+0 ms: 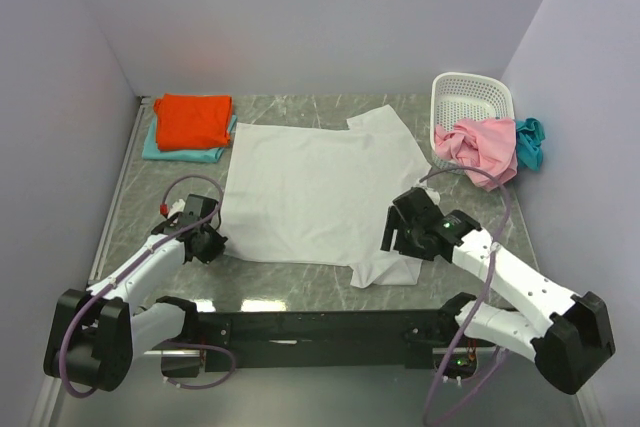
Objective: Fold and stack the t-shirts
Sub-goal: Fold the tshirt
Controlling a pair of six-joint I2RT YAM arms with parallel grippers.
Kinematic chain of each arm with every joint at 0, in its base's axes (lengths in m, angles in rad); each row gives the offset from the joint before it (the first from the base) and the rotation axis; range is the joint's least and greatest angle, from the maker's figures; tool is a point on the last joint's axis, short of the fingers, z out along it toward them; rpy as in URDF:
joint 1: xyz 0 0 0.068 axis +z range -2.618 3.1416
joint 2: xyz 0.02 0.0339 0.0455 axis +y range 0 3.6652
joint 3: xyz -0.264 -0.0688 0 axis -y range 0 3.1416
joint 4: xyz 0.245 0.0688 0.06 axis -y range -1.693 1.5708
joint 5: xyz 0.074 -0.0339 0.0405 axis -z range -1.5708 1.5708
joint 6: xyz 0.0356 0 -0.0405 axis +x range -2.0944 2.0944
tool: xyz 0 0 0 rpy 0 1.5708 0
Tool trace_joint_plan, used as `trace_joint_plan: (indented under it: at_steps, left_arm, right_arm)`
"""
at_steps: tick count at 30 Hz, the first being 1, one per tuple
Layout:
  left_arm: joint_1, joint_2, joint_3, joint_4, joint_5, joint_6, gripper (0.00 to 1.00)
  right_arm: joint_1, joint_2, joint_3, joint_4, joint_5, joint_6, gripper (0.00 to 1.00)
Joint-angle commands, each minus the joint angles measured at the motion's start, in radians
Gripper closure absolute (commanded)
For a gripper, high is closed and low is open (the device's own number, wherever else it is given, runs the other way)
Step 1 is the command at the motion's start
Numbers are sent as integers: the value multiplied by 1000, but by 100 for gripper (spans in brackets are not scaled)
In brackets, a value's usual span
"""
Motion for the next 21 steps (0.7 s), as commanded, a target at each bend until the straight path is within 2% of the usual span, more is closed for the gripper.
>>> trace_joint_plan:
  at_steps: [1,13,18,21]
  left_arm:
    - [0,-3,-10,5,-5,-7,99]
    - [2,-5,-12,-2,2,-14,99]
    - [2,-12,-15,0,11,-17,99]
    - [2,-14,-16,8,21,-16,99]
  right_arm:
    - [-51,28,-22,79,-65,-120,21]
    - [-76,133,-94,133,-66,-117,29]
    - [-74,81,-149,142,-118,-85,43]
    - [-76,49,-165,153,-126,-71,58]
